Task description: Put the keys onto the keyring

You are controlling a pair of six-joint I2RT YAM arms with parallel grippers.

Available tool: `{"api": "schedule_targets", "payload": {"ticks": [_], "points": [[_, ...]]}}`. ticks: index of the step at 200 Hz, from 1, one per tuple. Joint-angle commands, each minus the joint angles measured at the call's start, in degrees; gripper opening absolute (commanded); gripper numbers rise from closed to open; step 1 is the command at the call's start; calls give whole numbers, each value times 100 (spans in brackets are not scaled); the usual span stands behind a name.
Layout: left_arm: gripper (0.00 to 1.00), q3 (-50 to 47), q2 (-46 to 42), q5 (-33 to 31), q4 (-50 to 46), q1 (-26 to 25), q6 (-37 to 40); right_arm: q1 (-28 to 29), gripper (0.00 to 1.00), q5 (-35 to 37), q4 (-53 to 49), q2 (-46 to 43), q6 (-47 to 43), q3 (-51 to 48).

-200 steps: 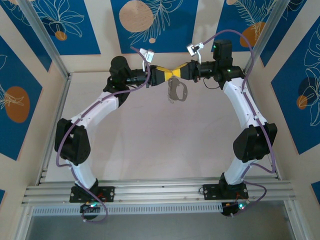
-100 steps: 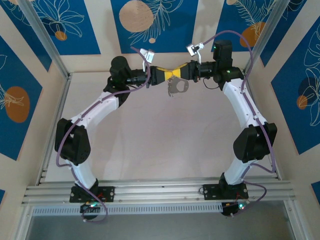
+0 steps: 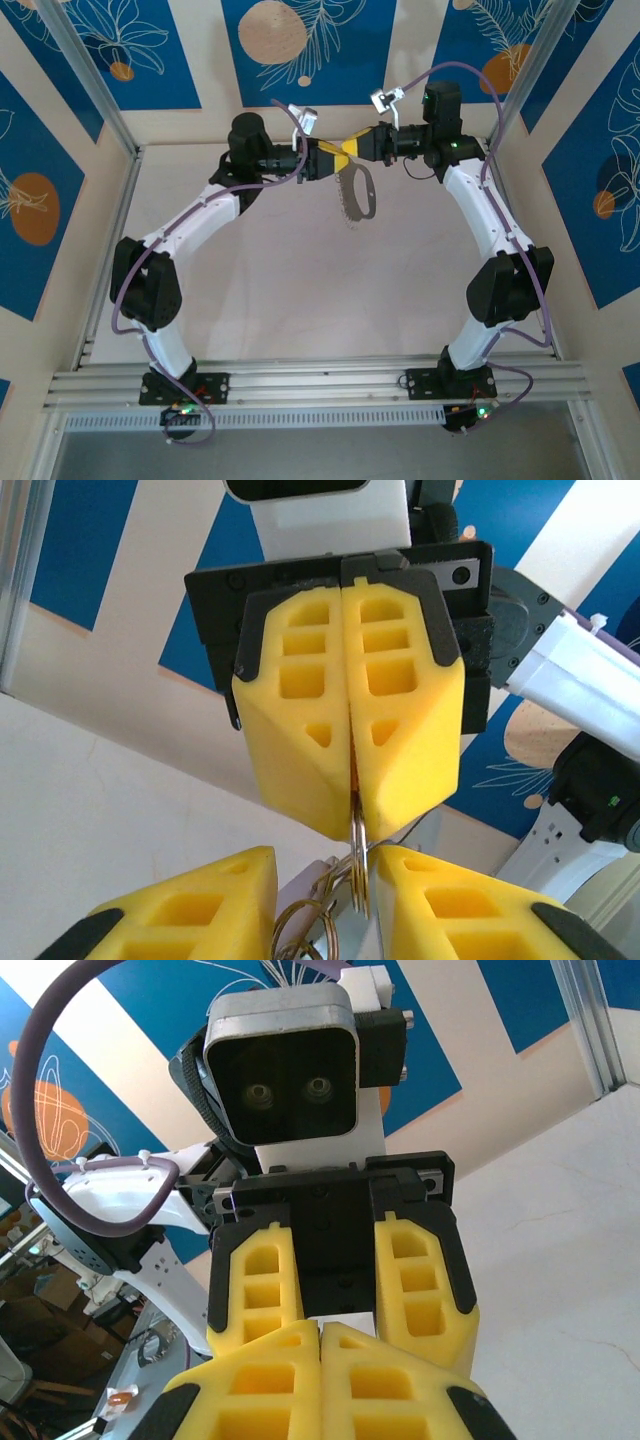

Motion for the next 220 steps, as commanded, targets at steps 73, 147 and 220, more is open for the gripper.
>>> {"api": "schedule_targets", "payload": {"ticks": [73, 147, 220], "points": [[54, -89, -677, -397, -194, 302, 513, -38, 0, 288, 157, -399, 103, -293], [53, -29, -613, -223, 55, 333, 260, 14, 0, 472, 273, -626, 191, -414], [52, 85, -411, -40, 30, 167, 198, 86, 0, 468, 313, -598, 230, -409]]}}
